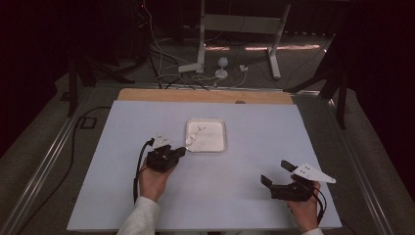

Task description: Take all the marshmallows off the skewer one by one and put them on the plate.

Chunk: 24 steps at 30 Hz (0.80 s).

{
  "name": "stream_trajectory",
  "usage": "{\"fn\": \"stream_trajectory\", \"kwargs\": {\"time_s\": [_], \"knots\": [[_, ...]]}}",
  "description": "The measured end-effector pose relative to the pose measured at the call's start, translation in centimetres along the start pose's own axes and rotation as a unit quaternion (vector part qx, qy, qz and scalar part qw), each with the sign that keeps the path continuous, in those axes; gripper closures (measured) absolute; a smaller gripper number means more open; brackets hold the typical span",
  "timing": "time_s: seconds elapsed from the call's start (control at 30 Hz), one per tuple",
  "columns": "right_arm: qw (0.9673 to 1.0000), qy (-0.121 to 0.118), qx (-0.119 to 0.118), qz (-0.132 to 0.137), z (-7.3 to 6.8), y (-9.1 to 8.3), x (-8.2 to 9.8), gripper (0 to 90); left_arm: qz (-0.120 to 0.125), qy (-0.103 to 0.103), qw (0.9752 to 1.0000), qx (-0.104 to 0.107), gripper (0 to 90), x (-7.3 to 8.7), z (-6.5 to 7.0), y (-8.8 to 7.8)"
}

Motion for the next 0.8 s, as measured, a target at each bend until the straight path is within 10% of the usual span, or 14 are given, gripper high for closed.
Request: {"fn": "stream_trajectory", "kwargs": {"time_s": [0.47, 0.8], "knots": [[0.9973, -0.041, -0.058, 0.019, -3.1, 6.2, -4.5, 0.0, 0.006, 0.015, 0.9992, 0.036, 89.5, 0.4, 0.9, -2.6], [0.9949, -0.067, -0.069, -0.028, -5.4, 12.0, -5.7, 0.7, 0.009, 0.028, 0.9982, 0.052, 89.5, 0.2, 1.6, -2.7]]}}
Point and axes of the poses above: each handheld gripper's, and its own axes: y roughly forward along the jaws, x roughly out of its underside, z roughly to its right, the point moved 5 cm from there along y, roughly forward along the jaws, and after that the axes turned 12 degrees about z, right-handed, at the moved point
